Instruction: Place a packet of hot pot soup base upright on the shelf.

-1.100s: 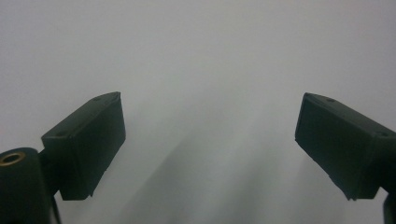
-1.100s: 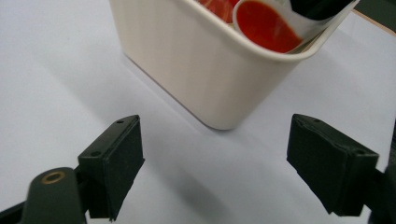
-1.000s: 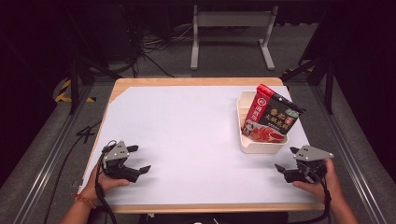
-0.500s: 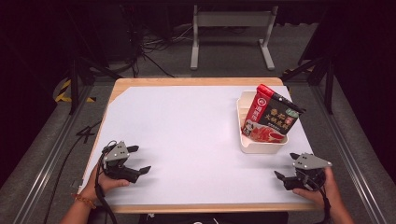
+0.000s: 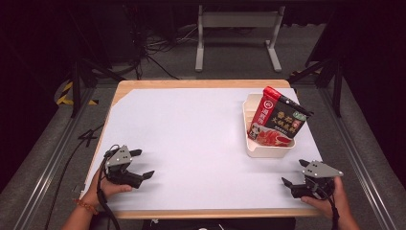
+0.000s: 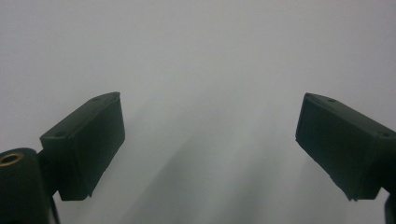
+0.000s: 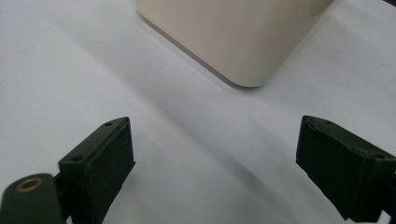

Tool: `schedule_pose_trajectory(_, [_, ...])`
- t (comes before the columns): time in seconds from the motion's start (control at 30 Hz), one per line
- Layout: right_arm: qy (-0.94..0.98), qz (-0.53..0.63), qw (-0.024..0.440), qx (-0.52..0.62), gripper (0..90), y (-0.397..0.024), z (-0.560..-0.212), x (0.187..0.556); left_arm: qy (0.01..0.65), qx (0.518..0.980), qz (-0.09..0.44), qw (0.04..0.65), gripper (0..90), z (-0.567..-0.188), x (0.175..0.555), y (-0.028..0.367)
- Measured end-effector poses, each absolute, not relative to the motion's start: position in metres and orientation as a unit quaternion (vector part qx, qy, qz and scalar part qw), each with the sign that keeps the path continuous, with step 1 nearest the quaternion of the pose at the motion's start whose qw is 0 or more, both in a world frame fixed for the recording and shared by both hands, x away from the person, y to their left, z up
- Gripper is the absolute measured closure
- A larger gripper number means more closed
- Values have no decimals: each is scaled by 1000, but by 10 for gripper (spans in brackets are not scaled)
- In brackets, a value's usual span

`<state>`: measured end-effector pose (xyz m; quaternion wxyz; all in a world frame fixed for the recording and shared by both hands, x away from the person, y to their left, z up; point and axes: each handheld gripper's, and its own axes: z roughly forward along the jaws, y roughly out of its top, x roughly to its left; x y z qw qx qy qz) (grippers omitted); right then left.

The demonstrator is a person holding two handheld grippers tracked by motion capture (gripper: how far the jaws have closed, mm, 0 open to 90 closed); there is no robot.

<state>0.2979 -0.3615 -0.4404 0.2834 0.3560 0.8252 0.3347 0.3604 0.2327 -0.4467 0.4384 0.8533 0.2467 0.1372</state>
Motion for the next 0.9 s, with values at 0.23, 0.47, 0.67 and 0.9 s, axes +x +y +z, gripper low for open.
schedule_pose_trajectory(0.23, [819, 336, 290, 363, 106, -365, -441, 298, 247, 854, 139, 436, 91, -447, 361, 232])
schedule_pose_trajectory(0.47, [811, 341, 296, 371, 100, -369, -441, 297, 248, 855, 136, 435, 91, -448, 362, 231])
schedule_pose_trajectory(0.67, [810, 342, 297, 372, 97, -369, -442, 298, 248, 856, 135, 434, 91, -448, 363, 231])
schedule_pose_trajectory(0.9, [809, 339, 299, 376, 97, -371, -442, 298, 247, 858, 135, 430, 91, -449, 364, 228])
